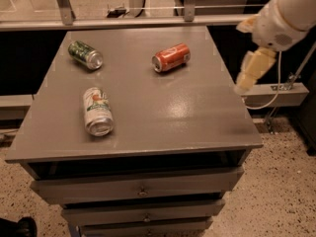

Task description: Pick coke can

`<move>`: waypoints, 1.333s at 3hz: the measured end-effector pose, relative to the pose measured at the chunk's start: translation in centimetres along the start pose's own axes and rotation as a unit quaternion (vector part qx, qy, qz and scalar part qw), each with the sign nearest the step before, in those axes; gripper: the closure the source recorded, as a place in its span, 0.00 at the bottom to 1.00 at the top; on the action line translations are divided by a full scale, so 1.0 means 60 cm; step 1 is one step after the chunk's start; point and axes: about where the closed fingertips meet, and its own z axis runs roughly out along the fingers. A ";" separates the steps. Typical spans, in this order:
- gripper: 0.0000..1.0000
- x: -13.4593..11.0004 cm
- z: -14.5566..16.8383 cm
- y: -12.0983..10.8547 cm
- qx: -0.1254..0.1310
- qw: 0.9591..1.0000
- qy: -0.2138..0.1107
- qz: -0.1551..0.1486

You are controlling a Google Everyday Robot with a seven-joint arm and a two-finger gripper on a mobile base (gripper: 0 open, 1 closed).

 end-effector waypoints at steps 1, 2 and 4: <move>0.00 -0.028 0.062 -0.076 -0.005 0.999 -0.048 0.001; 0.00 -0.084 0.131 -0.139 -0.016 0.994 -0.104 0.002; 0.00 -0.184 0.231 -0.187 -0.036 0.986 -0.160 -0.009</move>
Offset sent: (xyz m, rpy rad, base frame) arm 0.1850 0.0912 -0.0209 0.3269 -0.0318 0.1354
